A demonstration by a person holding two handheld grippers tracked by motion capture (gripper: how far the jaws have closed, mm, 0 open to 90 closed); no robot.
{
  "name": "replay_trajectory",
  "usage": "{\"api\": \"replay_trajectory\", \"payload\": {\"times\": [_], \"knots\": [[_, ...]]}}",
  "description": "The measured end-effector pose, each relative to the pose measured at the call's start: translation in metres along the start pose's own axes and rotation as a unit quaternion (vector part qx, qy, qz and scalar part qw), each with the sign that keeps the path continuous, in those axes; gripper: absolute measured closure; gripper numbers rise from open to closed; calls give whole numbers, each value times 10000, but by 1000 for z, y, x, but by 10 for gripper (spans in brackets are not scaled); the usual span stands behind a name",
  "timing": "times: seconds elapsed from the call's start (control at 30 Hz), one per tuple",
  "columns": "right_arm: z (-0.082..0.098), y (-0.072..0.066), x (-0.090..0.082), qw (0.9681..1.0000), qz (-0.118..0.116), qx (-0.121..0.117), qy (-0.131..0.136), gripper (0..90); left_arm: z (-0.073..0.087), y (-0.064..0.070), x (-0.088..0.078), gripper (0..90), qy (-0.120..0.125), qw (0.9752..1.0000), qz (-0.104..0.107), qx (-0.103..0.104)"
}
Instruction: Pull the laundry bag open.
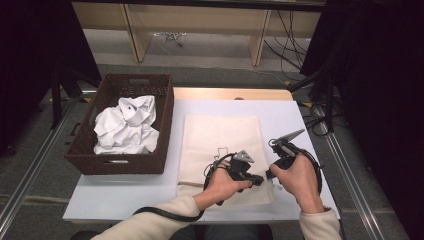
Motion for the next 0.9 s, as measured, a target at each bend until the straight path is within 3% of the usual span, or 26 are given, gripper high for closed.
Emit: {"api": "replay_trajectory", "payload": {"times": [0.1,0.17,0.2,0.3,0.33,0.4,0.5,0.57,0.6,0.67,0.73,0.83,0.87,0.9], "knots": [[0,1,1,10000,-1,65,-75,849,-1,0,-2,870,30,10000,12,-8],[0,2,1,9999,33,108,-84,849,-1,1,-3,870,85,9998,71,-177],[0,3,2,10000,46,5,-36,849,-1,2,-4,870,75,9998,56,-170],[1,2,3,9999,43,121,-94,849,0,2,-7,870,73,9999,30,-108],[0,4,4,9999,70,11,-71,849,0,2,-9,871,89,9999,14,-123],[0,5,4,10000,49,22,-76,849,0,1,-12,871,159,9996,67,-219],[1,4,5,9999,60,-2,-89,848,1,3,-15,871,152,9998,62,-125],[1,0,5,9996,87,227,-156,848,1,2,-17,871,139,9999,80,-58],[1,0,5,9996,83,211,-148,848,1,2,-18,871,164,9997,126,-114],[0,6,7,9999,96,-41,-112,848,2,2,-20,871,194,9996,100,-180],[0,5,7,9999,114,-3,-123,848,3,1,-23,871,169,9998,39,-73],[0,6,8,9999,113,-34,-116,848,3,1,-26,871,216,9996,31,-173],[0,3,6,9994,153,201,-227,848,3,0,-26,871,212,9996,46,-152],[0,2,6,9992,142,272,-255,848,4,0,-27,870,207,9996,56,-196]]}}
Point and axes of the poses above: each handheld gripper's, and its own axes: x roughly forward along the jaws, z roughly out of its underside, y roughly to its right, the point moved 1 cm from there along x, roughly forward along the jaws
